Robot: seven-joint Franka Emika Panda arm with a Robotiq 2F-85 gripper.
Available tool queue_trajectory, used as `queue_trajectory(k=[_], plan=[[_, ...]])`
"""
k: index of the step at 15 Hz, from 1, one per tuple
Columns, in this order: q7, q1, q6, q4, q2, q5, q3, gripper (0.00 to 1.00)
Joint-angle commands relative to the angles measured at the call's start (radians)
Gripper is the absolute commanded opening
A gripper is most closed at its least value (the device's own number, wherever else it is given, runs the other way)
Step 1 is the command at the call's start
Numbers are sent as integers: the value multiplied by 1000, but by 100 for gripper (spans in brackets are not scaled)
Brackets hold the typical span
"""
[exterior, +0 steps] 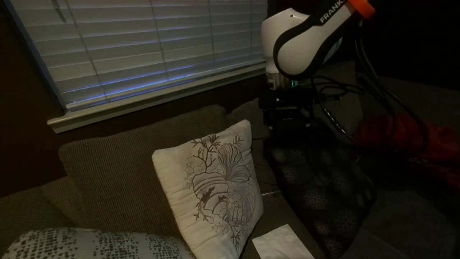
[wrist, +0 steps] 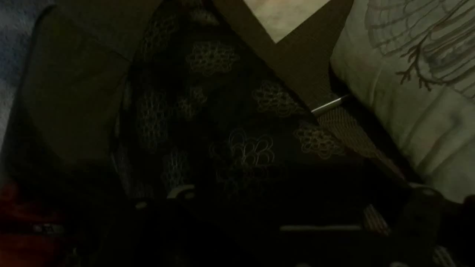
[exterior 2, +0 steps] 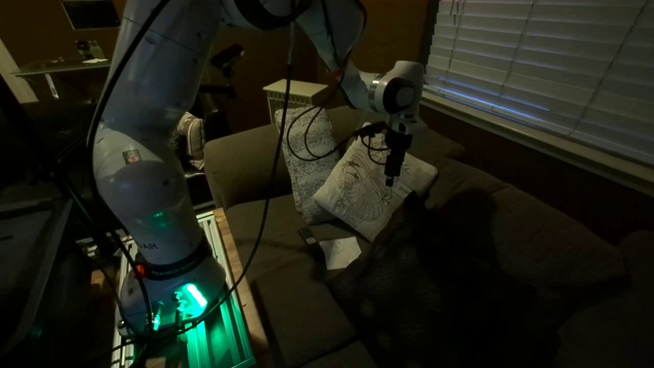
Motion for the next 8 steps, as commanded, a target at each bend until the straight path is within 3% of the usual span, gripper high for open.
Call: queue_trajectory(k=[1, 4, 8], plan=[[6, 10, 132, -98, -36, -103, -51, 100], [-6, -22, 294, -160, -37, -84, -66, 100], [-25, -56, 425, -204, -14, -56, -100, 100]])
